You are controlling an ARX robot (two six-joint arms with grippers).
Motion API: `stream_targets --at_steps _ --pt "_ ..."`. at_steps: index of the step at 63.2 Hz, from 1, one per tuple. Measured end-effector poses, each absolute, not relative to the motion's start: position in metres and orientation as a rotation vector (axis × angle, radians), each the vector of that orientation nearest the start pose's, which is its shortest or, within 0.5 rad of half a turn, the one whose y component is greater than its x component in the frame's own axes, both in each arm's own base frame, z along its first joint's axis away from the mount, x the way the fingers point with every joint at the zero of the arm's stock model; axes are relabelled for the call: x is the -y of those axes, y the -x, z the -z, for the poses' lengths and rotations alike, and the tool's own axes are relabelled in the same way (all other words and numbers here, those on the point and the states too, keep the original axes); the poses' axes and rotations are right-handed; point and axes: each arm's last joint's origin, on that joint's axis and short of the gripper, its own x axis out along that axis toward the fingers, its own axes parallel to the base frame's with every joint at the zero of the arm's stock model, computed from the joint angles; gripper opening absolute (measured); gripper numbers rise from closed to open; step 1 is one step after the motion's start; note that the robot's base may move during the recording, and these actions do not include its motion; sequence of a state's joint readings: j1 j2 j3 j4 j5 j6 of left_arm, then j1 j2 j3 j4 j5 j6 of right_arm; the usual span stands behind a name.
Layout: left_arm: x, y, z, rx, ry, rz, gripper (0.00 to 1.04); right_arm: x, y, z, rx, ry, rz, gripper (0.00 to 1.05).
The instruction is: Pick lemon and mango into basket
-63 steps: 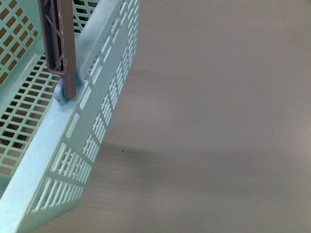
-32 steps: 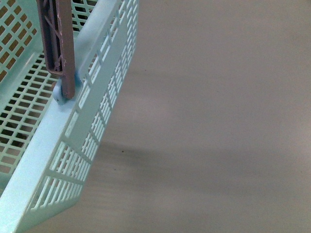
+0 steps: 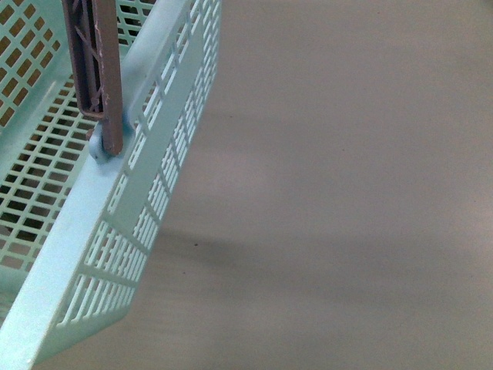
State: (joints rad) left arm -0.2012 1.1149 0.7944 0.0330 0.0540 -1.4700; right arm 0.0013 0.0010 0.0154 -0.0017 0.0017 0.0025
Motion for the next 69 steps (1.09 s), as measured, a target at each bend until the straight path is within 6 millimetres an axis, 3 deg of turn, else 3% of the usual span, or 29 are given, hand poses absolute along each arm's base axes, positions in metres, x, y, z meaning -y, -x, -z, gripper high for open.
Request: stream_targets --at_steps 69 --pt "0.0511 -0.2425 -0.2930 -0.418 1.427 -0.004 0.15 -0.0001 -0.0968 -0.1685 0.013 -0.002 -0.001 0.96"
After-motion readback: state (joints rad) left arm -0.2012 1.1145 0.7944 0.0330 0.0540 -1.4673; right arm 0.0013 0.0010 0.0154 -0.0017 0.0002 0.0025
